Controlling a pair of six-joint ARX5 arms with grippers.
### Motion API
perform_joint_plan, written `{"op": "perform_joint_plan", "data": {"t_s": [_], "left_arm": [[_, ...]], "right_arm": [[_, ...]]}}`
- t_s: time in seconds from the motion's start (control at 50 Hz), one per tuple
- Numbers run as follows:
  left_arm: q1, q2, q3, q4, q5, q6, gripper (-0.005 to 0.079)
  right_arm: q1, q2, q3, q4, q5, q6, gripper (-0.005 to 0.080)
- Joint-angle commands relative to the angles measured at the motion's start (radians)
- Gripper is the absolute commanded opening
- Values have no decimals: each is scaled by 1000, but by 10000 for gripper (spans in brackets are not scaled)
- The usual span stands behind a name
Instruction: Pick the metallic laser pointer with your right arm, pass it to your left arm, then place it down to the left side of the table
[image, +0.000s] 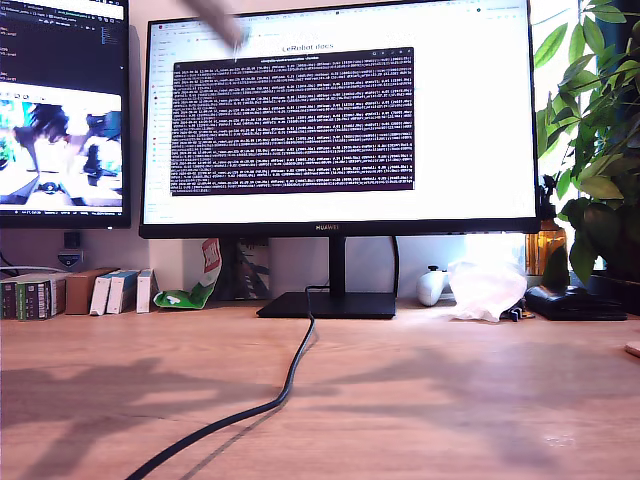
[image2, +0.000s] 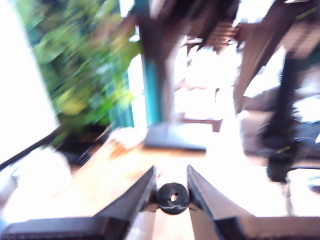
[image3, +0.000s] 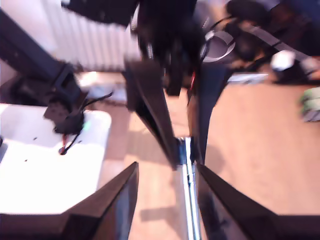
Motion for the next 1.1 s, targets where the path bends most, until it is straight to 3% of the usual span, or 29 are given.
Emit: {"op": "perform_joint_plan", "data": {"t_s": [0.0,0.12,0.4,0.62,1.08], "left_arm": [[0,-2,0,-34,-64,52,-24],[-1,-2,0,-119,-259,108,-24],[0,18,0,-255,-582,157,-23],[-1,142,0,-257,-615,210,-23],[10,367,0,-36,-650,257,-23]], "right_arm": [[-15,-19,7,-19,2,3,250],[-28,-23,7,-91,2,6,-16],[-26,-24,7,-142,0,6,-13],[-27,-24,7,-159,0,4,-13],[-31,-24,7,-171,0,-2,-13]]}}
